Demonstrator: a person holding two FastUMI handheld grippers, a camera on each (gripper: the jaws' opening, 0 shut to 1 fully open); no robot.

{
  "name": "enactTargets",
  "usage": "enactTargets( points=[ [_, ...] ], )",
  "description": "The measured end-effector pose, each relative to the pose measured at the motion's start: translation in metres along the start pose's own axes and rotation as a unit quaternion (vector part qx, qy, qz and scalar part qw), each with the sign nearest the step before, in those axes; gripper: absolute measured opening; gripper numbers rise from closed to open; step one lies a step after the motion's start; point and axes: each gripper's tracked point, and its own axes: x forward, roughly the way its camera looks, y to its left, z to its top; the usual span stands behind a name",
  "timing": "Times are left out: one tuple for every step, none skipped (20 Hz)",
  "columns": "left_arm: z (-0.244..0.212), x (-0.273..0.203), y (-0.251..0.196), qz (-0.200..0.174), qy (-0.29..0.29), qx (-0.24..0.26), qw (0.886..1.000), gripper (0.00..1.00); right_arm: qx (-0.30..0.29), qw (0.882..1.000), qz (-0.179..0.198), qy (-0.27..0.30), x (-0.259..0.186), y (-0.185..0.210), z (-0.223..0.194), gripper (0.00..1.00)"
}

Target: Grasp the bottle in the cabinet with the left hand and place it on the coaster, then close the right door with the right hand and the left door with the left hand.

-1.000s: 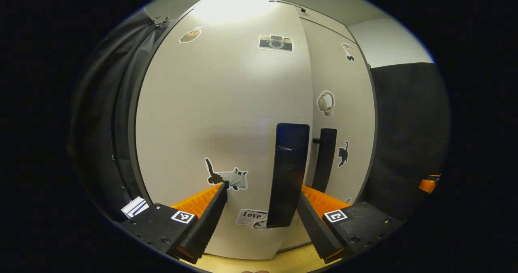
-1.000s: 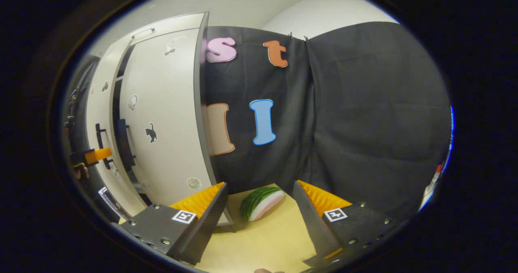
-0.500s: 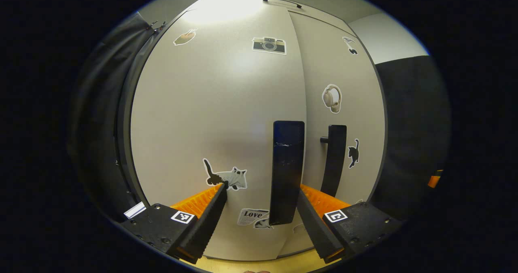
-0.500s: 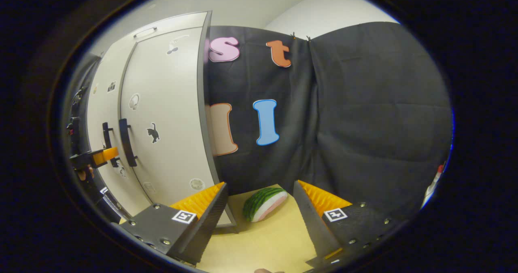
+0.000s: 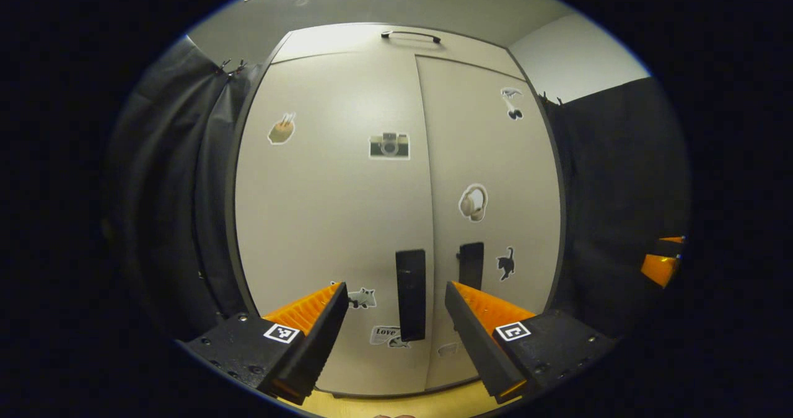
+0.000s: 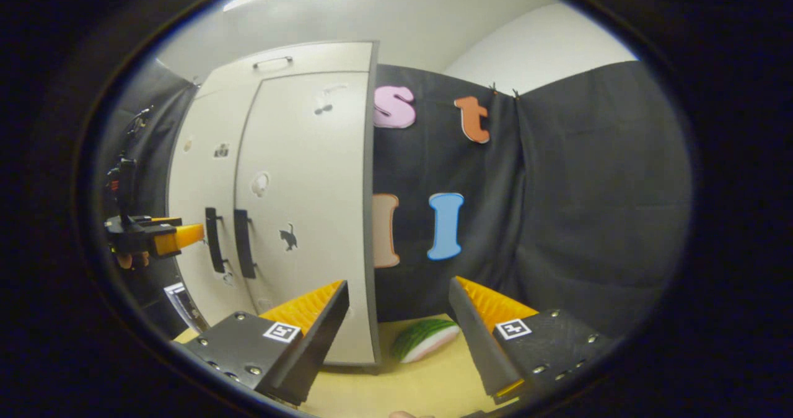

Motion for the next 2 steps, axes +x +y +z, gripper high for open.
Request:
enactTargets(
  points=[
    [0.012, -0.010, -0.001, 0.004, -0.005, -0.007, 1.000, 0.99, 0.001, 1.000, 0.004, -0.008, -0.001, 0.004, 0.012, 1.00],
    [0.023, -0.020, -0.001, 0.010, -0.006, -0.011, 1.000, 0.99, 0.000, 1.000, 0.014, -0.016, -0.003, 0.011, 0.023, 0.99]
  ],
)
